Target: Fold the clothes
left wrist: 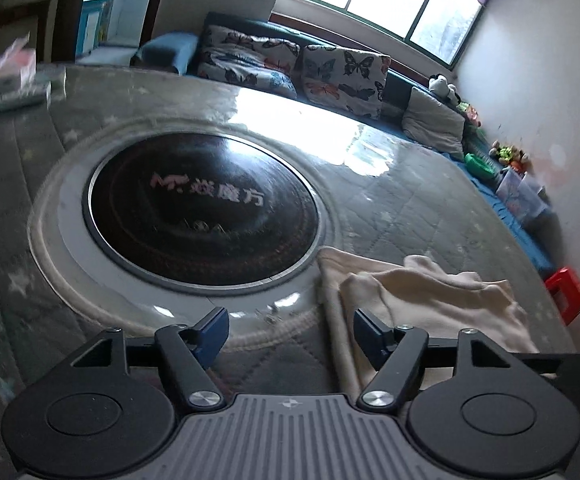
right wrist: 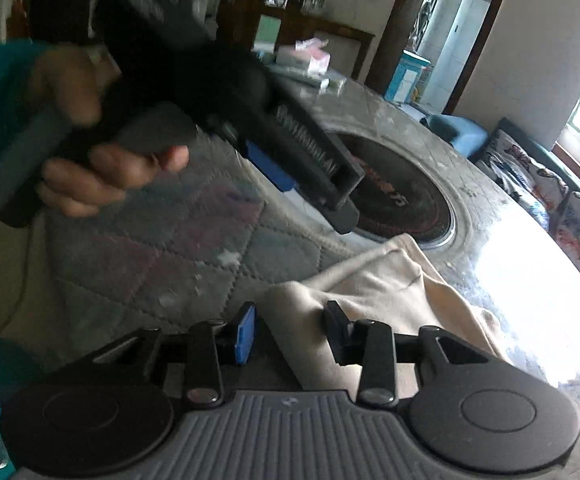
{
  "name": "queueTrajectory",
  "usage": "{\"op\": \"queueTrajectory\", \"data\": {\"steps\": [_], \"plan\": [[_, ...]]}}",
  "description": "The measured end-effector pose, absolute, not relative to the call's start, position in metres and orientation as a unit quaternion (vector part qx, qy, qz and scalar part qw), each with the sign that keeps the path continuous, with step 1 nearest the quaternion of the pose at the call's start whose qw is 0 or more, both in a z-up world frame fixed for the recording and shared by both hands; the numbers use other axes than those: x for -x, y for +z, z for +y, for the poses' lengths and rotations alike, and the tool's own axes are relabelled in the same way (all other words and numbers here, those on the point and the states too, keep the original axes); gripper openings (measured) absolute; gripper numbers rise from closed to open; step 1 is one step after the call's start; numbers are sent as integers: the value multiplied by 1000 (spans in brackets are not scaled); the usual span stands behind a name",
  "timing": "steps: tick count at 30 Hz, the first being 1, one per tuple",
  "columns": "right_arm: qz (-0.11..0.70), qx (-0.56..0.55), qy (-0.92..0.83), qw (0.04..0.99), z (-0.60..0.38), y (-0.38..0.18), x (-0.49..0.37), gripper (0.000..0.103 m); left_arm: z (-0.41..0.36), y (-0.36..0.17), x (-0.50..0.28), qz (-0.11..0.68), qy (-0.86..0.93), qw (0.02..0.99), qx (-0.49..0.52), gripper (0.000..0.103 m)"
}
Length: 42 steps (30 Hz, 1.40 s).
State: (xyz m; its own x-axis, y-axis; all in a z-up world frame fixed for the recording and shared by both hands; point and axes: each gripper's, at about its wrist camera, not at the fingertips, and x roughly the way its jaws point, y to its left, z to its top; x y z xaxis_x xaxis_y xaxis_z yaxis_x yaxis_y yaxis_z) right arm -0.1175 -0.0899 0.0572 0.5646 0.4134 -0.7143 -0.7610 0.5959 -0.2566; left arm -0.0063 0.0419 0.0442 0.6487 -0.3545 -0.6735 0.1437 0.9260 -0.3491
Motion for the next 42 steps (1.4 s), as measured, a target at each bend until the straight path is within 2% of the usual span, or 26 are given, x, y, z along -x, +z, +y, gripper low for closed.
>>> {"op": "queueTrajectory", "data": {"steps": [1,4,7,16,18,20,21,23,26,29,32,39,42], "plan": [[309,281,347,840,-89,56,117,35,41,43,7,398,-140,895,142,75],[312,262,337,849,-93,59,113,20,38,41,6,407,-143,887,166,78],[318,219,336,859,-105,68,108,14,35,38,4,417,-144,877,191,81],[311,93,338,883,-147,95,99,12,22,29,-11,450,-170,826,294,78],[306,83,338,886,-153,97,100,12,17,26,-16,459,-175,815,308,72],[304,77,340,887,-157,98,101,12,12,23,-19,466,-178,806,317,54],[304,74,342,886,-159,98,102,11,10,21,-20,470,-179,802,322,49],[305,73,346,884,-161,97,103,11,9,17,-22,477,-178,795,329,30],[306,77,349,882,-163,95,104,14,7,16,-22,477,-177,799,322,23],[302,67,341,888,-177,97,107,19,8,17,-22,477,-180,802,311,21],[298,50,318,899,-198,101,109,19,7,18,-22,478,-181,804,305,21],[324,19,151,934,-277,84,87,23,3,19,-21,476,-181,811,288,21],[338,-7,95,936,-312,70,77,29,2,20,-21,476,-180,813,283,21]]}}
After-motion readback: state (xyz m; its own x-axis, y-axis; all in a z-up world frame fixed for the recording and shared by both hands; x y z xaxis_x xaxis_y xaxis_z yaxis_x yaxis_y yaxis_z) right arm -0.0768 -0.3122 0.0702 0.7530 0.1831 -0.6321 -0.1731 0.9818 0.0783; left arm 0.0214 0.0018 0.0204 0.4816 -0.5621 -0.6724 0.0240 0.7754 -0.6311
